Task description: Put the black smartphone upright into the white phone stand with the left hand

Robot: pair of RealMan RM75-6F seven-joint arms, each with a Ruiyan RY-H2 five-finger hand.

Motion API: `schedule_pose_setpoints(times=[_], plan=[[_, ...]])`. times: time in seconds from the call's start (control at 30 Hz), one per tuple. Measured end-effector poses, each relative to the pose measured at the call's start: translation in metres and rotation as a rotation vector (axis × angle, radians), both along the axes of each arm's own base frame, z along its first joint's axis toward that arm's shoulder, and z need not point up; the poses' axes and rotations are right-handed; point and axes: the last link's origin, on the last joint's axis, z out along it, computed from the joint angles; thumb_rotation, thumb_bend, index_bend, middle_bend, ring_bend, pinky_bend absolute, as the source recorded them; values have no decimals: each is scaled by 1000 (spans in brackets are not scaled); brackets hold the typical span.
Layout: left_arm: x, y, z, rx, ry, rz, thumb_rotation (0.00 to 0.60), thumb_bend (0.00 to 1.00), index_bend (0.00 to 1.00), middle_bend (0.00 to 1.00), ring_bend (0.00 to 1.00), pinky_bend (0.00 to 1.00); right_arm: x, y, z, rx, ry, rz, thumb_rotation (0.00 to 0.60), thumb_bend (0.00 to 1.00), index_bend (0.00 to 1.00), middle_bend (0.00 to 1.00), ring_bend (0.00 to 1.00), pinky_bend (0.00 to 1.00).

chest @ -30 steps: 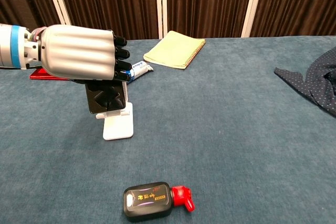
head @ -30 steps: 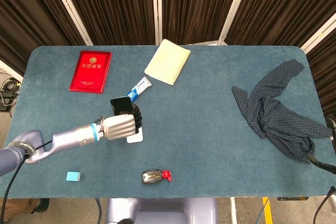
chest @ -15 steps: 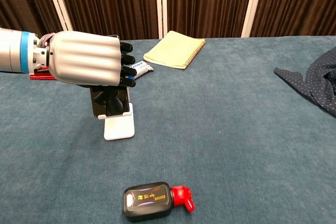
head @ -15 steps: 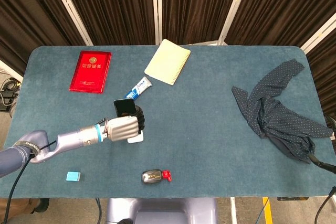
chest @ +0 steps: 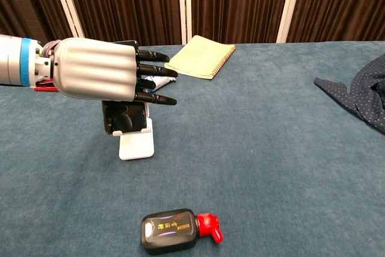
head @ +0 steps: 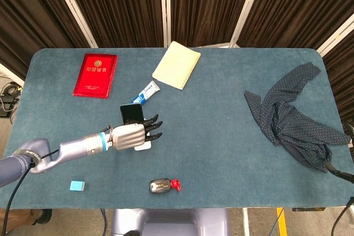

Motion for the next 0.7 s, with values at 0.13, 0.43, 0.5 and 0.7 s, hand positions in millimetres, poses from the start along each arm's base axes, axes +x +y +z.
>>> schedule_pose_setpoints(times=[0.13, 0.43, 0.5, 0.7], plan=[[-2, 0, 5, 3, -8, -3, 600, 0, 0, 0, 0, 67, 0, 1, 0, 0, -1, 1, 600, 0, 0, 0, 0, 0], [-5, -2, 30, 19, -127, 30, 600, 0, 0, 0, 0, 66, 2, 3, 1, 1, -9, 11, 600, 0, 0, 0, 0, 0], [-4, -3, 38, 26, -184, 46, 600, 0, 0, 0, 0, 65, 3, 3, 1, 3, -9, 14, 600, 0, 0, 0, 0, 0], [-19, -6, 71, 75, -507, 218, 600, 0, 0, 0, 0, 0, 4, 4, 0, 4, -6, 17, 600, 0, 0, 0, 0, 0]])
